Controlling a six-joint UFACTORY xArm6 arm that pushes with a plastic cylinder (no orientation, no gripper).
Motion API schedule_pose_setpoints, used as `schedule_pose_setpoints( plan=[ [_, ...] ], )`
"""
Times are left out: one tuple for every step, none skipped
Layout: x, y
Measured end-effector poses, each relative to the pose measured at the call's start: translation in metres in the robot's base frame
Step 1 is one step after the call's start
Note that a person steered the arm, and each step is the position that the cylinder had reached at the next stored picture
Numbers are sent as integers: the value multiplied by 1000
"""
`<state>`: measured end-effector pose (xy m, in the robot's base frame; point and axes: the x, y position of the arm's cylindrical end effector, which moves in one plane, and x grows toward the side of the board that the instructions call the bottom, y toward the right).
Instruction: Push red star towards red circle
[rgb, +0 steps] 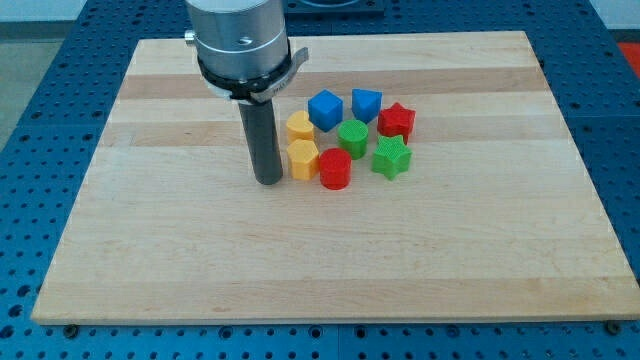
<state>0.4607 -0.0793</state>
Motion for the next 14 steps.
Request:
schedule_pose_setpoints(
  plan=[
    [-57,-14],
    [-90,-15],
    [-95,2],
    [-115,22],
    [-128,46],
    [-128,57],
    [-128,51],
    [-125,39],
    [-113,39],
    [-104,39],
    [-93,39],
    [-79,39],
    [-77,48],
    [-80,61]
  ],
)
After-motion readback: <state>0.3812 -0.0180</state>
